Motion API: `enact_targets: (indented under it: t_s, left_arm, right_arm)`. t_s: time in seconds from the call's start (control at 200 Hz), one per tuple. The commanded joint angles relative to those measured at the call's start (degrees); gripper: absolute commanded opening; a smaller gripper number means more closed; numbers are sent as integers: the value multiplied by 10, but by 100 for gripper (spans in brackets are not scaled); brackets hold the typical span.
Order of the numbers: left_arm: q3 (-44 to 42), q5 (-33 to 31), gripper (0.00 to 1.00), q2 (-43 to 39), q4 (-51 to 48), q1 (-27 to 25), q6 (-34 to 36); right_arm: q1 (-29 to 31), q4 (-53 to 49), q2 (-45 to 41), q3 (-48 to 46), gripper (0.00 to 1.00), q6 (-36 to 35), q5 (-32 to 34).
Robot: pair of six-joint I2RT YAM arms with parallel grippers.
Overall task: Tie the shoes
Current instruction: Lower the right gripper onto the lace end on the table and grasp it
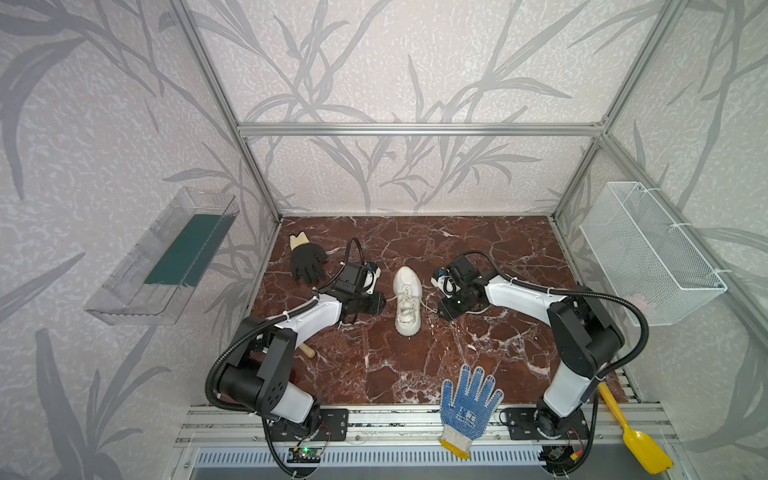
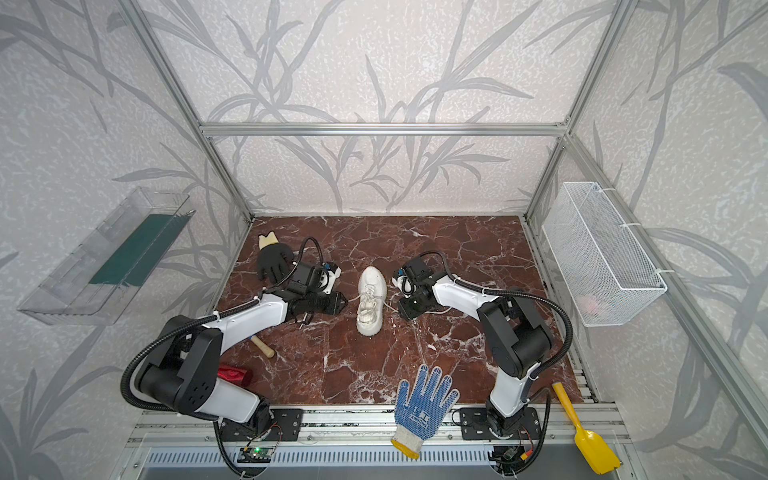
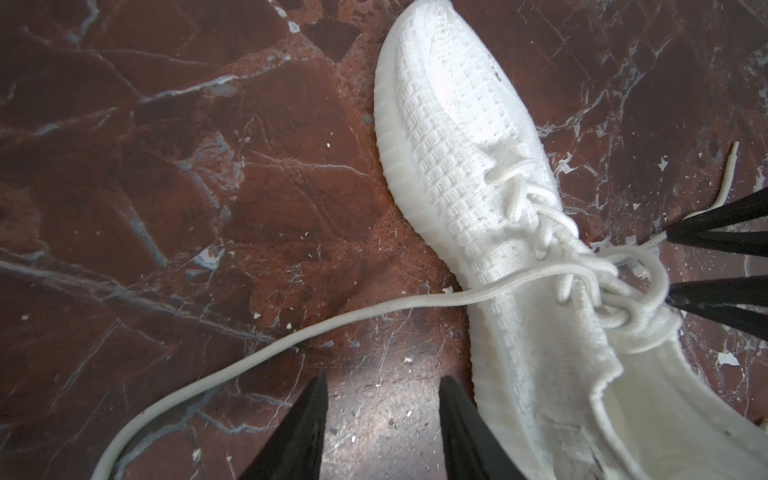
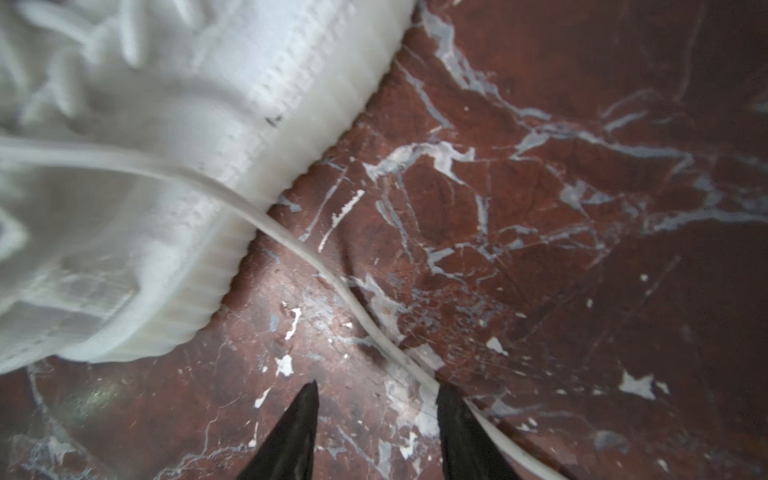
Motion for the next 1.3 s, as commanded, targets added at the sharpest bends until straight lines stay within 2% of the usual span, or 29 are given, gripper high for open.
enact_targets:
  t_s: [0.0, 0.18, 0.31, 0.43, 0.58, 0.685, 0.91, 1.205, 1.295]
  left_arm:
    - [-7, -13, 47, 2, 0, -3, -11]
    - [-9, -20, 48, -12, 1, -3, -21]
    - [-22, -18, 49, -19, 24, -3, -27]
    - [-28, -17, 50, -16, 43, -3, -33]
    - [-29, -17, 50, -13, 51, -3, -42]
    - [-33, -21, 50, -21, 60, -4, -49]
    - [-52, -58, 51, -58, 75, -6, -52]
    - [-73, -65, 52, -96, 77, -7, -59]
    - [-67, -65, 52, -99, 63, -7, -61]
  right_arm:
    - [-1, -49, -14, 15, 48, 56, 62]
    - [-11, -134, -35, 17, 48, 195, 151]
    - [-16, -155, -35, 9, 50, 278, 170]
    - [-20, -146, -52, 2, 52, 327, 173]
    - [-35, -142, -47, 4, 54, 368, 154]
    - [-43, -149, -48, 1, 57, 404, 164]
    - [-67, -128, -21, -11, 58, 459, 154]
    - [-68, -116, 20, -9, 50, 482, 183]
    - [-69, -104, 35, -10, 42, 484, 178]
